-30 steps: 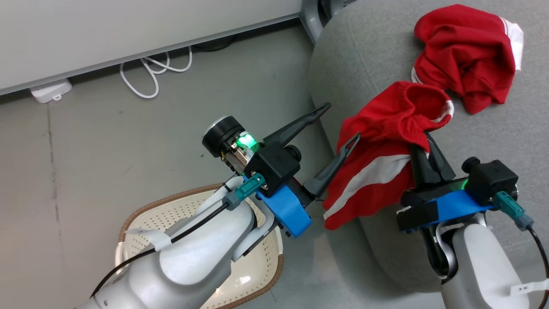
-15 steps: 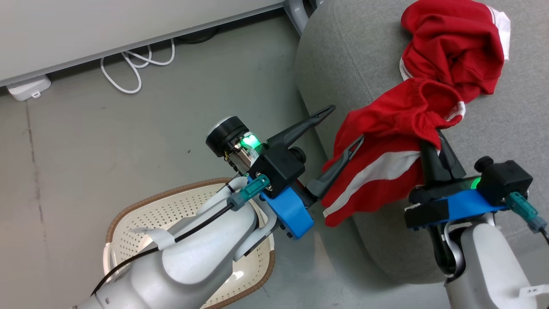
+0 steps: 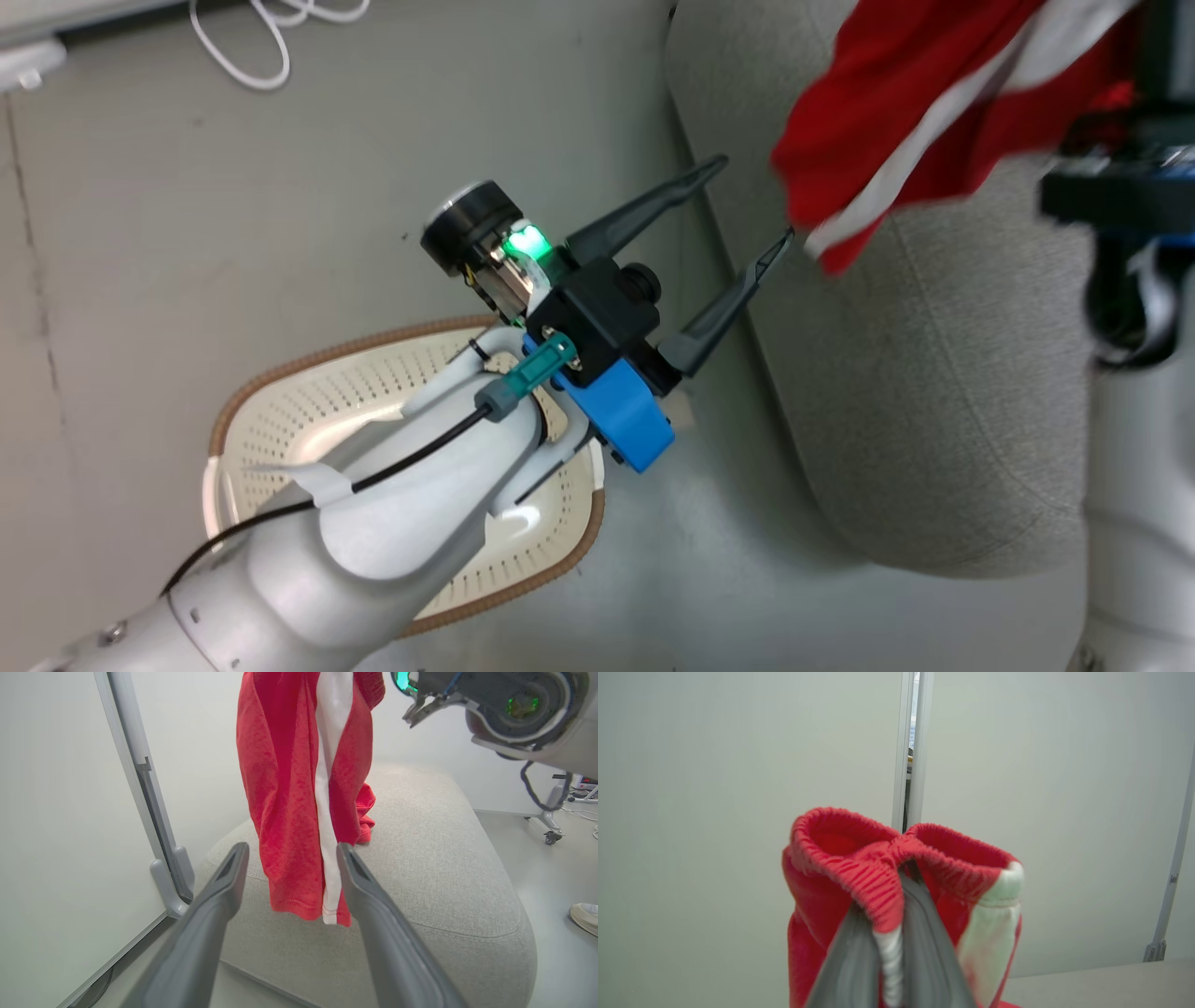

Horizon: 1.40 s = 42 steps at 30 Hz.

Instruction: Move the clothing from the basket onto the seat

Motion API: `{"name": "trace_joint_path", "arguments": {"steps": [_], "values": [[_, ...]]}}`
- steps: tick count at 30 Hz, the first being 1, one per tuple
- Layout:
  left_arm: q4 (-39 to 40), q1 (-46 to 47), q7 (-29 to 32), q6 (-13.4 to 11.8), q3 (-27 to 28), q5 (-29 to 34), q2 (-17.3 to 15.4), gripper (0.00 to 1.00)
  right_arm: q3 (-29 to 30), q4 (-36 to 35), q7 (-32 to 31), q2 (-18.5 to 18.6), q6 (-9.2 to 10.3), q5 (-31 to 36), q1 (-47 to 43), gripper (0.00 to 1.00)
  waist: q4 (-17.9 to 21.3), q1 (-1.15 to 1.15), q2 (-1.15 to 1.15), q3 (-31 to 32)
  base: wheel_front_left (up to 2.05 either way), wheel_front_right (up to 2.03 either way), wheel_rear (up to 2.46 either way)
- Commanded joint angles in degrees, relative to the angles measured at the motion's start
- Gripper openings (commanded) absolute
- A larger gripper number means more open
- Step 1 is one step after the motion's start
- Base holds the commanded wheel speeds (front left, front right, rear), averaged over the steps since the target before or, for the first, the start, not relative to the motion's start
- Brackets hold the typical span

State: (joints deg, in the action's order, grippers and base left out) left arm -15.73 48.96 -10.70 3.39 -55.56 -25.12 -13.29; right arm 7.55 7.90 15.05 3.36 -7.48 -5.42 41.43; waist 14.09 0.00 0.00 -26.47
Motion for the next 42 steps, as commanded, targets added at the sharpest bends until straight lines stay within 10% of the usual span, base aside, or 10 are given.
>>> {"name": "trace_joint_path", "arguments": {"steps": [1, 21, 42], "values": [[0.41, 1.47, 0.35, -0.16, 0.35, 0.55, -0.83, 1.0, 1.24, -0.91, 0.2, 0.88, -0.03, 0.66, 3.34, 0.0, -1.08, 0.0, 0.0, -4.01, 0.0, 0.0, 0.0], [3.43, 5.81, 2.04, -0.43, -0.31, 2.7, -3.86, 1.0, 19.33, 10.38, 0.19, 24.53, -0.03, 0.0, 25.0, 0.0, -1.22, 0.0, 0.0, -15.15, 0.0, 0.0, 0.0], [4.02, 7.89, 2.03, -0.54, -1.37, 2.85, -3.31, 1.0, 20.51, 31.36, 0.19, 19.11, -0.03, 4.78, 16.13, 0.0, -3.49, 0.0, 0.0, -18.11, 0.0, 0.0, 0.0]]}}
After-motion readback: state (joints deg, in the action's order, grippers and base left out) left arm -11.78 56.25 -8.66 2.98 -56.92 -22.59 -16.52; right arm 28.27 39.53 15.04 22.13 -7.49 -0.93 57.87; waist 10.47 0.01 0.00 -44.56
